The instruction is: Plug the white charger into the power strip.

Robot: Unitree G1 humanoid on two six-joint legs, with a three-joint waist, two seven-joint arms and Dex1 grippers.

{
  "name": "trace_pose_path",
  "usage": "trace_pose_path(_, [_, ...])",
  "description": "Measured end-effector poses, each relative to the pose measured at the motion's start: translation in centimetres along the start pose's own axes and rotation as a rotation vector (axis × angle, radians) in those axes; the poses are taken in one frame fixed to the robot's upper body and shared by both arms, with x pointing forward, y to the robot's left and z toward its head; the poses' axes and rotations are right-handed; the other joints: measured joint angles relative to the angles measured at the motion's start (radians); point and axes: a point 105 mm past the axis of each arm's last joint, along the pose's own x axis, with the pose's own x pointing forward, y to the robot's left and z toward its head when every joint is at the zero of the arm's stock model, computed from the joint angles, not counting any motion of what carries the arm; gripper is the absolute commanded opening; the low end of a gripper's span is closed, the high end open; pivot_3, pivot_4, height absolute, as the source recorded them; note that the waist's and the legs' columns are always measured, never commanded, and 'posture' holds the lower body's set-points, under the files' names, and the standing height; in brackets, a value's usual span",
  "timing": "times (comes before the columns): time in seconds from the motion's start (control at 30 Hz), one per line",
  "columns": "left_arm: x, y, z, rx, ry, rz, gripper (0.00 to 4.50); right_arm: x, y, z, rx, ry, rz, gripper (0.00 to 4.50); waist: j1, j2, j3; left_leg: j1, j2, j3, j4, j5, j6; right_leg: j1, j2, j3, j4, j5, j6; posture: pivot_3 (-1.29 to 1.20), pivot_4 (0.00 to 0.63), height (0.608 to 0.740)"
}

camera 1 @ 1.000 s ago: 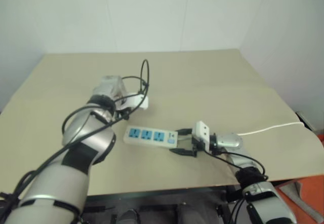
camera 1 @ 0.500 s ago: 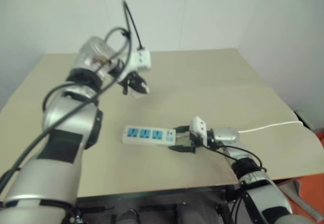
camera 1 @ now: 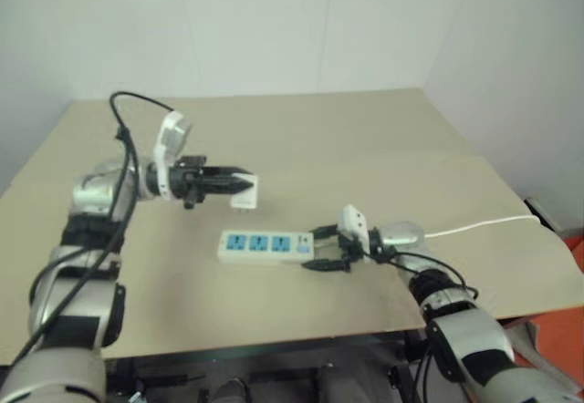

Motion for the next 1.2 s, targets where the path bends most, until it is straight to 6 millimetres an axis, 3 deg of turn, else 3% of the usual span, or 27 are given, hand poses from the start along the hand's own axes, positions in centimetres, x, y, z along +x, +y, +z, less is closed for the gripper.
trace_pose_path(0.37, [4.2, 0.4, -4.5, -0.017, 0.006, -0.1, 1.01, -0.1, -0.1, -0.1, -0.014, 0.0, -0.009, 3.43, 0.001, 0.0, 0.0, 0.003, 0.0, 0.0, 0.0, 0.0, 0.0, 0.005, 0.0, 0.0, -0.002, 0.0, 0.0, 0.0, 0.15, 0.74])
trace_pose_path(0.6, [5.0, 1.1, -6.9, -0.028, 0.053, -0.093, 1.01, -0.2, 0.1, -0.3, -0.009, -0.002, -0.021, 3.43, 0.003, 0.0, 0.0, 0.005, 0.0, 0.0, 0.0, 0.0, 0.0, 0.008, 0.0, 0.0, -0.005, 0.0, 0.0, 0.0, 0.15, 0.74])
trace_pose_path(1.2, [6.2, 2.5, -8.5, -0.037, 0.018, -0.053, 1.01, -0.5, 0.3, -0.4, -0.03, -0.003, -0.032, 3.43, 0.008, -0.001, 0.0, 0.004, -0.001, 0.0, 0.0, 0.0, 0.0, 0.009, 0.0, 0.0, -0.008, 0.0, 0.001, 0.0, 0.15, 0.74])
